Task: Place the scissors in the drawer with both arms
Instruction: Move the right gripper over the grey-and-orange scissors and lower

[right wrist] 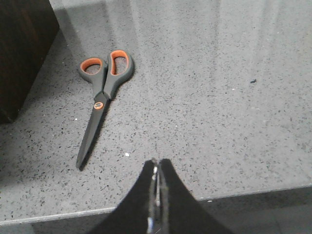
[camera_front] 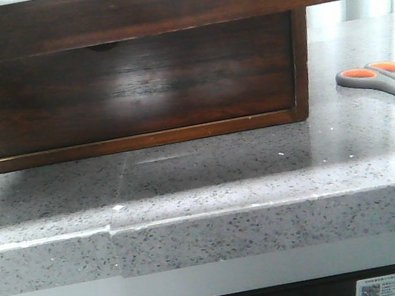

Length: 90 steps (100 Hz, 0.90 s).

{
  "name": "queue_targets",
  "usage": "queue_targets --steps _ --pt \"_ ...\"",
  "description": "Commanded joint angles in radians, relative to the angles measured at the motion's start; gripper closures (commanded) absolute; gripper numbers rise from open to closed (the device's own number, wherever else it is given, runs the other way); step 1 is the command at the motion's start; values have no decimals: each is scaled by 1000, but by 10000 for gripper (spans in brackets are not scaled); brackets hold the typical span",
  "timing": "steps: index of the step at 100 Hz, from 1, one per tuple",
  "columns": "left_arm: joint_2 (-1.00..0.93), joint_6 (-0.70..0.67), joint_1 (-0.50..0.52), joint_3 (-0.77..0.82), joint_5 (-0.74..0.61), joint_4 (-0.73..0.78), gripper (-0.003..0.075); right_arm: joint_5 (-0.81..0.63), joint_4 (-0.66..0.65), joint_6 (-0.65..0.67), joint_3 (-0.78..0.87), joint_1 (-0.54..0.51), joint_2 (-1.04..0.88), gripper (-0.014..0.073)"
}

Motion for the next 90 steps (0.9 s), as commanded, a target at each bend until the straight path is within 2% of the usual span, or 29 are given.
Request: queue_targets --steps 1,17,29,49,63,71,90 --pt "-13 -16 -12 -36 -145 -36 696 -69 -5 -7 -35 -5 19 655" --pt "-13 -16 -12 -34 -145 -36 535 -69 -5 -7 -35 -5 19 655" --pt "-13 -16 -12 -34 -155 -36 470 -69 -5 -7 -35 -5 19 655" --pt "-17 -16 -12 -34 -223 -43 468 -69 -5 -7 -35 -5 19 655" --pt "-53 -16 -12 -34 -292 -188 468 -76 -5 -7 -35 5 19 655" --pt "-101 -16 -12 -34 -289 -283 468 -78 -5 -7 -35 32 19 655" --pt "-259 -16 -12 -34 -229 -369 468 -58 -21 -14 -62 75 72 655"
